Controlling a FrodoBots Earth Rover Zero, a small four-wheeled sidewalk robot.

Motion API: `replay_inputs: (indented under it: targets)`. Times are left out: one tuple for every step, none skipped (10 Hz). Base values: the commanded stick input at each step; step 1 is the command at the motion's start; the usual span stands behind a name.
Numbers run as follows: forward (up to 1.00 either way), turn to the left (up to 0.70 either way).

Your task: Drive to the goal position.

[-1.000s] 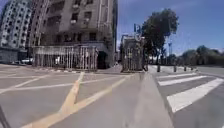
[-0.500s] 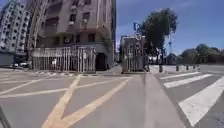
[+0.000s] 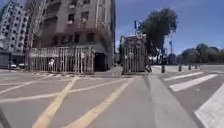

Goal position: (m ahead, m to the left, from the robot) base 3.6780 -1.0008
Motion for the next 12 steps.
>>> replay_inputs:
  targets:
    - [0.70, -0.12]
    - [0.70, -0.14]
    - [0.70, -0.02]
    - [0.70, 0.00]
    - [0.70, 0.00]
    - [0.70, 0.00]
    - [0.70, 0.00]
    - [0.70, 0.00]
    - [0.70, 0.00]
    - [0.70, 0.00]
    - [0.70, 0.00]
    - [0.70, 0.00]
